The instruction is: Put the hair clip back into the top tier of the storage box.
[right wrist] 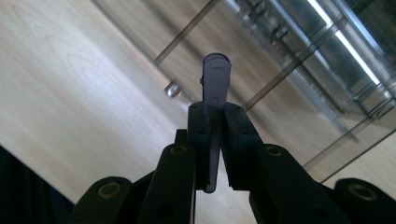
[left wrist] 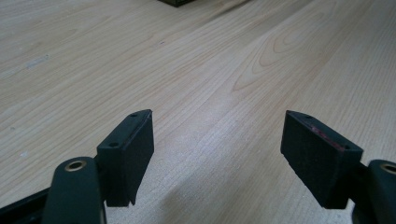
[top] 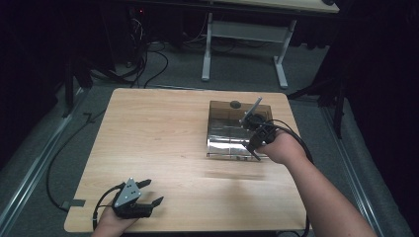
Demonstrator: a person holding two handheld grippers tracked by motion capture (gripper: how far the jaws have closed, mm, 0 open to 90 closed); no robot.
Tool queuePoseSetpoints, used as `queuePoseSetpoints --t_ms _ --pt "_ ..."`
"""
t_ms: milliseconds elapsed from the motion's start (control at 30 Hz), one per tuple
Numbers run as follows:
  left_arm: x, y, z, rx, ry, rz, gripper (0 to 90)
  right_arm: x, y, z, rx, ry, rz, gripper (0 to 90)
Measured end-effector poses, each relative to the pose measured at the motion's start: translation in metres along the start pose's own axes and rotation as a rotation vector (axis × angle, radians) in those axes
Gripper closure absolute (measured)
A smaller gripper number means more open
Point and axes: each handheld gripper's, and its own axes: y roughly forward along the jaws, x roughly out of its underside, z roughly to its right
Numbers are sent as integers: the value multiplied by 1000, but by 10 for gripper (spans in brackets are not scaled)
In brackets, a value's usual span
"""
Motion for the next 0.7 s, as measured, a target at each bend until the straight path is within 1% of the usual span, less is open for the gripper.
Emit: queuePoseSetpoints --t_ms 33,67,133,167,233,267,300,367,433,500,533,567,633,700 --pt "0 0 0 3 2 -4 261 -2 0 0 2 3 2 828" --pt "0 0 0 4 2 -5 261 -5 1 1 4 -6 9 827" --pt "0 0 0 0 2 -3 261 -9 3 2 11 5 11 827" --pt "0 0 0 0 1 0 261 -12 5 4 7 -15 16 827" --pt "0 0 0 2 1 0 261 -16 6 1 16 -4 16 827" --pt "0 0 0 5 3 -4 261 -18 6 2 16 -17 23 827" --pt "0 0 0 4 3 -3 262 -19 7 2 14 -13 32 827" --pt "0 0 0 5 4 -8 261 -24 10 2 15 -10 30 827" --pt "0 0 1 2 5 -6 262 -27 14 3 15 -24 29 827" --pt "0 0 0 5 4 -8 261 -30 19 3 18 -28 27 827" --pt "0 0 0 6 3 -6 261 -31 21 3 19 -21 21 827" --pt "0 0 0 7 3 -5 261 -31 24 5 16 -45 21 827" --pt "0 0 0 10 4 -4 261 -32 27 6 17 -27 15 827" --pt "0 0 0 13 5 -5 261 -32 29 7 14 -25 19 827"
